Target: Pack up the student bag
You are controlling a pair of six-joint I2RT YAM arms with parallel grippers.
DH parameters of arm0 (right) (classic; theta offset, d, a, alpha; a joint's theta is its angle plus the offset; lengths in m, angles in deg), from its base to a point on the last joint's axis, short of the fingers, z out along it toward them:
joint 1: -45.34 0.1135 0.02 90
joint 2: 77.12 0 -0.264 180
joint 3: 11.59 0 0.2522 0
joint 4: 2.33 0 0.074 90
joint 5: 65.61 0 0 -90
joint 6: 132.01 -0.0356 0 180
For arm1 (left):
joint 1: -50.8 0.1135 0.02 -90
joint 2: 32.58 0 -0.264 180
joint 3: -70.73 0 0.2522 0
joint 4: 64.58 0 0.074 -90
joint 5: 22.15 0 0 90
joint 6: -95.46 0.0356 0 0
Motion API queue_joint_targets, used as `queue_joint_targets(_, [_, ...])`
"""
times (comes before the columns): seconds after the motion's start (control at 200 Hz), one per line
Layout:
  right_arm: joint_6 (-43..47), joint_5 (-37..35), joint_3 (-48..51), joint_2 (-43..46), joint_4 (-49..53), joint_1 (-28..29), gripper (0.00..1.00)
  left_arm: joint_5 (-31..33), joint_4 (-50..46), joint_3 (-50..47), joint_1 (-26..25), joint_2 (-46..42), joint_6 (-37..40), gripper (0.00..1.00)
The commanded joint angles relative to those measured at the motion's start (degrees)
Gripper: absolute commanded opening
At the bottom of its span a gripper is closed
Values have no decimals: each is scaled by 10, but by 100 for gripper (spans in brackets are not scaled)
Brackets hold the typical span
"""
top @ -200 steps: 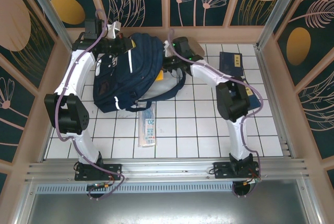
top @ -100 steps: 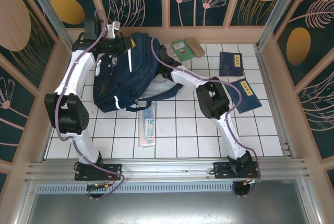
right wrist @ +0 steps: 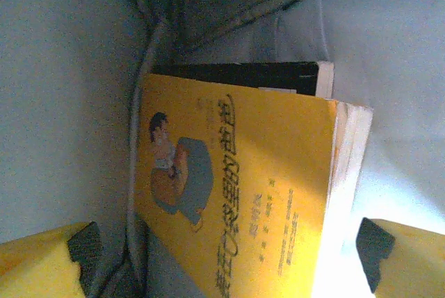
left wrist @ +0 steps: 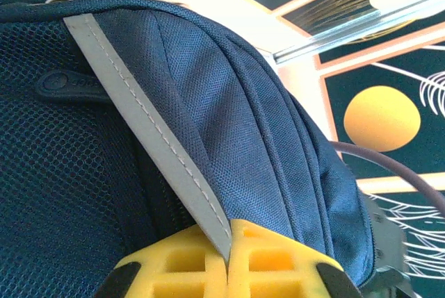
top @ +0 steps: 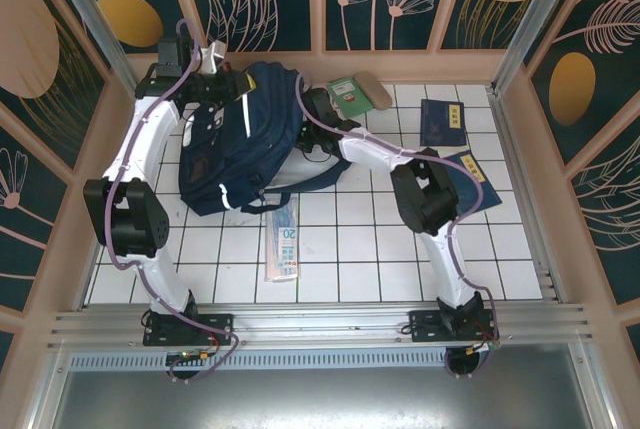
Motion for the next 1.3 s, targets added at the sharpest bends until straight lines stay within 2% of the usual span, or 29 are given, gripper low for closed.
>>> queue_joint_targets(0.0, [36, -63, 35, 75, 10, -2, 99, 10, 68, 4, 14, -35, -4, 0])
queue_joint_targets(0.11, [35, -130, 107, 139, 0, -16, 99, 37, 67, -2, 21, -37, -10, 0])
queue_joint_targets(0.195, [22, -116, 197, 200, -69, -47, 99, 56, 98, -26, 30, -47, -31, 0])
queue_joint_targets(0.275, [15, -96, 238, 241, -97, -81, 98, 69, 129, -45, 34, -49, -44, 1])
queue_joint_targets(0.34, [20, -95, 249, 266, -90, -106, 96, 94, 120, -38, 34, -33, -34, 10])
queue_joint_targets(0.4, [42, -77, 265, 290, -94, -126, 94, 108, 113, -32, 34, -13, -27, 24])
queue_joint_targets(0.47, [74, -71, 257, 304, -62, -142, 90, 123, 108, -30, 33, 8, -15, 27])
queue_joint_targets(0.586, [123, -108, 225, 307, 21, -167, 90, 161, 114, -49, 33, 18, -2, 37])
queue_joint_targets(0.706, [119, -115, 221, 306, 53, -223, 91, 171, 148, -80, 26, 4, -11, 46])
queue_joint_targets(0.871, [133, -131, 211, 285, 76, -316, 91, 201, 125, -16, -55, 33, 15, 48])
queue_joint_targets(1.061, [171, -140, 163, 212, 153, -418, 91, 177, 199, 4, -155, 94, -30, 48])
queue_joint_targets(1.171, [162, -179, 193, 214, 167, -472, 91, 169, 226, 14, -212, 134, -47, 48])
queue_joint_targets(1.296, [158, -169, 240, 219, 158, -530, 93, 146, 287, -1, -260, 173, -89, 46])
